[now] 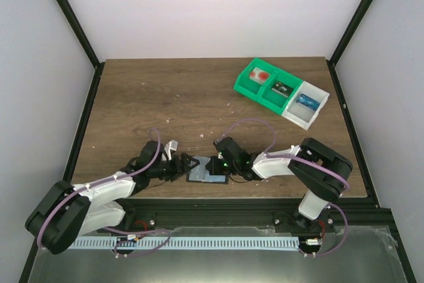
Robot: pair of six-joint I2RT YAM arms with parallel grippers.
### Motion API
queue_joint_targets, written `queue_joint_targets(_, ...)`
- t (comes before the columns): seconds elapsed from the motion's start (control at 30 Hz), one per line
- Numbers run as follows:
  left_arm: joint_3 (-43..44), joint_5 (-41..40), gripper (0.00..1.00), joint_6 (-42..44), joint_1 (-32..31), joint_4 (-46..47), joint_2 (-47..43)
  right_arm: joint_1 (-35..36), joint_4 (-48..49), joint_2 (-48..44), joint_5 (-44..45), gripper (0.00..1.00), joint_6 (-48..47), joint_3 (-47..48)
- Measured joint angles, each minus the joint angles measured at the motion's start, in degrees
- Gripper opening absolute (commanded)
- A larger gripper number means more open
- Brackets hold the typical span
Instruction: Take the credit cards out of the card holder
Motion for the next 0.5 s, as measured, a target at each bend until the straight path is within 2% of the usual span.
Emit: queue_joint_targets(0.5,7.3,0.0,0.86,5.4,0.0,-0.9,8.3,0.0,0.9,0.0,0.0,0.0,-0.2,-0.4)
